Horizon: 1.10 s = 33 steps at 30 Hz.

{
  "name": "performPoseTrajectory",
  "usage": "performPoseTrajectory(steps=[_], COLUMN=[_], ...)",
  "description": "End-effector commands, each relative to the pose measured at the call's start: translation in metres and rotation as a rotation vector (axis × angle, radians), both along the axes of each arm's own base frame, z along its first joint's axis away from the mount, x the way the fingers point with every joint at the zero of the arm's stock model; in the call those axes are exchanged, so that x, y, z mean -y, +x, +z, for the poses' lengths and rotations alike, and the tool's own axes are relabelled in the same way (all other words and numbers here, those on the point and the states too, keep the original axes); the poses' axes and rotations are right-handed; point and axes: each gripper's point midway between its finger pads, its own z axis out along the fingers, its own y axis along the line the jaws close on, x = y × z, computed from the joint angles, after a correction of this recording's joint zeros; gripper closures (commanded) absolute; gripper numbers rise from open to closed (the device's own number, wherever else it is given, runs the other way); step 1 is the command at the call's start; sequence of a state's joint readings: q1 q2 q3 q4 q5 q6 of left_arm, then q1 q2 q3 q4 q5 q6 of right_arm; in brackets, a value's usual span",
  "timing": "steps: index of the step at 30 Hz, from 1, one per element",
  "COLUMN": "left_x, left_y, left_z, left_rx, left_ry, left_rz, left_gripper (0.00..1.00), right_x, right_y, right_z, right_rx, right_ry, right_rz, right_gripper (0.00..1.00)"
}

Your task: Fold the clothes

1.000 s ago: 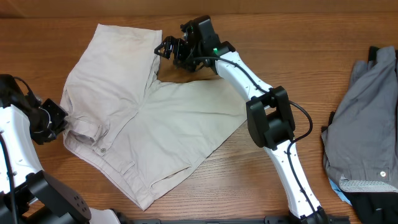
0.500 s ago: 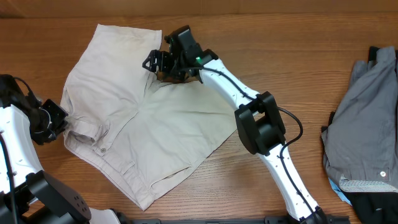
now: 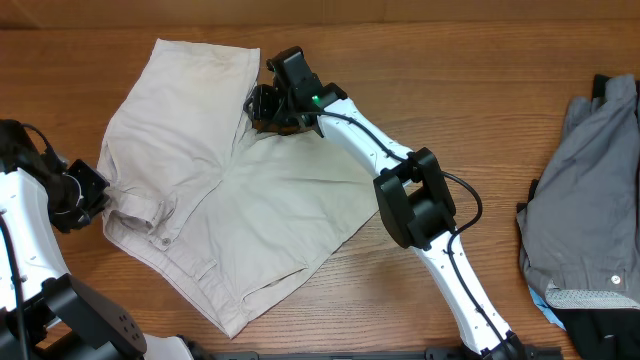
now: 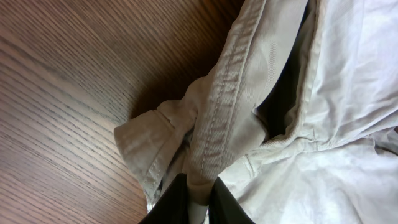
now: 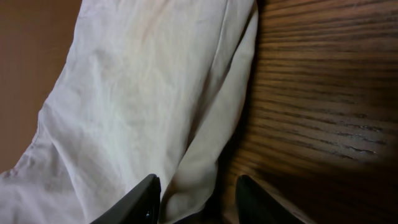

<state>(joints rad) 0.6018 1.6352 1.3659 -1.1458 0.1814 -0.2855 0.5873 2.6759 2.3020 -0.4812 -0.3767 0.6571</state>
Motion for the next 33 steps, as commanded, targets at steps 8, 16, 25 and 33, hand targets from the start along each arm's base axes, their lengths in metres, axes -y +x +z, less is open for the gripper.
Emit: performPoseTrajectory(steps=[8,16,25,33], left_x=[0.003,0.0,-0.006,0.032], left_y=[-0.003,0.001,0.025,0.093], left_z=[0.003,0.004,0.01,0.03], left_rx=[-0.002,0.015,0.107,0.308], left_ry=[0.01,0.021,0.068,0.156], left_rz=[-0.007,-0.007,-0.026,-0.226], left_gripper=[0.85,0.85,0.96,0.96], right_x=[-0.005,0.014,0.076,0.165], right_y=[-0.001,0.002,0.029,0.045], right_z=[-0.008,-0.02,-0.029,-0.035], right_rx=[0.01,0.007,-0.058,-0.19], right_ry=[-0.013,-0.088,-0.127,-0.185], right_rz=[0.003,0.0,-0.099,-0.231], right_gripper=[0.78,0.96,0.96,0.96])
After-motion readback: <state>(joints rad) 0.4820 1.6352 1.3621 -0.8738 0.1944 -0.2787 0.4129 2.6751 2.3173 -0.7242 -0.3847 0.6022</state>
